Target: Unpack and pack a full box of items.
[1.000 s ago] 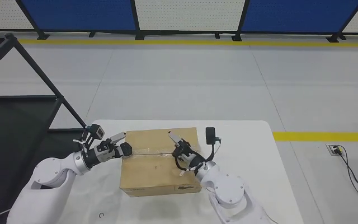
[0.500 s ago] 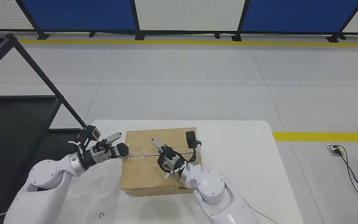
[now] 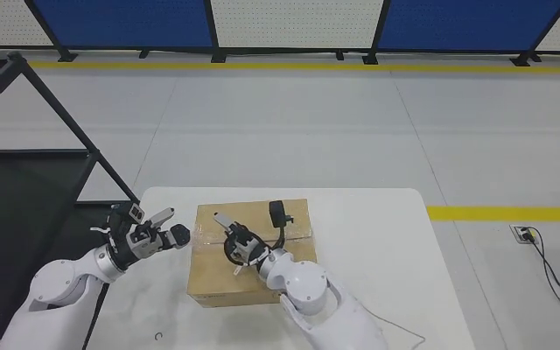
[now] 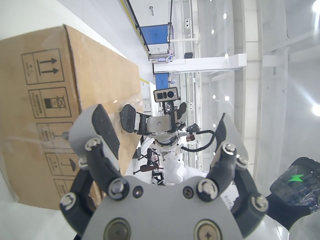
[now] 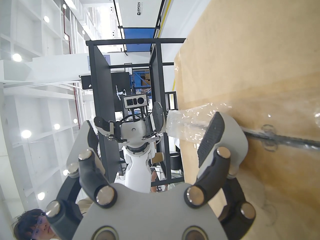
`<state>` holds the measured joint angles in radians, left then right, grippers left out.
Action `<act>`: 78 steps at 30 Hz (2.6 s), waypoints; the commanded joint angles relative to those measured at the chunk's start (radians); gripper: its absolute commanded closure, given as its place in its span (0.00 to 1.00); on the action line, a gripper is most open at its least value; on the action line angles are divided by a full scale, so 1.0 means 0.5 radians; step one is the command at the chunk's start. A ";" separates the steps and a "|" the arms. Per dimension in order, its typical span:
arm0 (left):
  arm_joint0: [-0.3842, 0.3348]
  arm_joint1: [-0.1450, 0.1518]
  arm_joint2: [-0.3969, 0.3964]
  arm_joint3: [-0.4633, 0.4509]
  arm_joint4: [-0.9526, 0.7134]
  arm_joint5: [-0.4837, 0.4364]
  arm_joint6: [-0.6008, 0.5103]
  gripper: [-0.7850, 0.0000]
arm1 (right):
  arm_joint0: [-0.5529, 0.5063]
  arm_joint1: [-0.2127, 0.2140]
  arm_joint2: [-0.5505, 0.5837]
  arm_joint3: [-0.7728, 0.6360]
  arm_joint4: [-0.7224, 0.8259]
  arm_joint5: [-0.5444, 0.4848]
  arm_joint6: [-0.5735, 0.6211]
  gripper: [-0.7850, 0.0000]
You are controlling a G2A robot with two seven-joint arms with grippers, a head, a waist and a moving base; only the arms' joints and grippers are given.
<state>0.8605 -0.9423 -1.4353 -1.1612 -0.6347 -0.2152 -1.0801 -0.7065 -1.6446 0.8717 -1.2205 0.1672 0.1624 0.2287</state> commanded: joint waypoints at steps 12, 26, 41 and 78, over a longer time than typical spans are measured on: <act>0.153 0.027 -0.158 -0.108 -0.033 -0.028 0.050 0.00 | 0.145 -0.103 -0.109 0.225 0.120 -0.092 -0.014 0.00; 0.457 0.030 -0.391 -0.320 -0.163 -0.237 0.409 0.00 | 0.287 -0.247 -0.202 0.527 0.248 -0.241 -0.183 0.00; 0.752 -0.013 -0.580 -0.591 -0.306 -0.556 0.905 0.00 | 0.391 -0.368 -0.267 0.769 0.246 -0.332 -0.150 0.00; 0.631 -0.067 -0.490 -0.618 -0.192 -0.432 0.804 0.00 | -0.221 -0.127 0.425 -0.071 -0.329 -0.038 -0.003 0.00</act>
<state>1.1785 -0.9753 -1.6827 -1.4700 -0.7323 -0.4324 -0.6760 -0.8062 -1.7117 1.0720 -1.2409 0.0081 0.1401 0.2277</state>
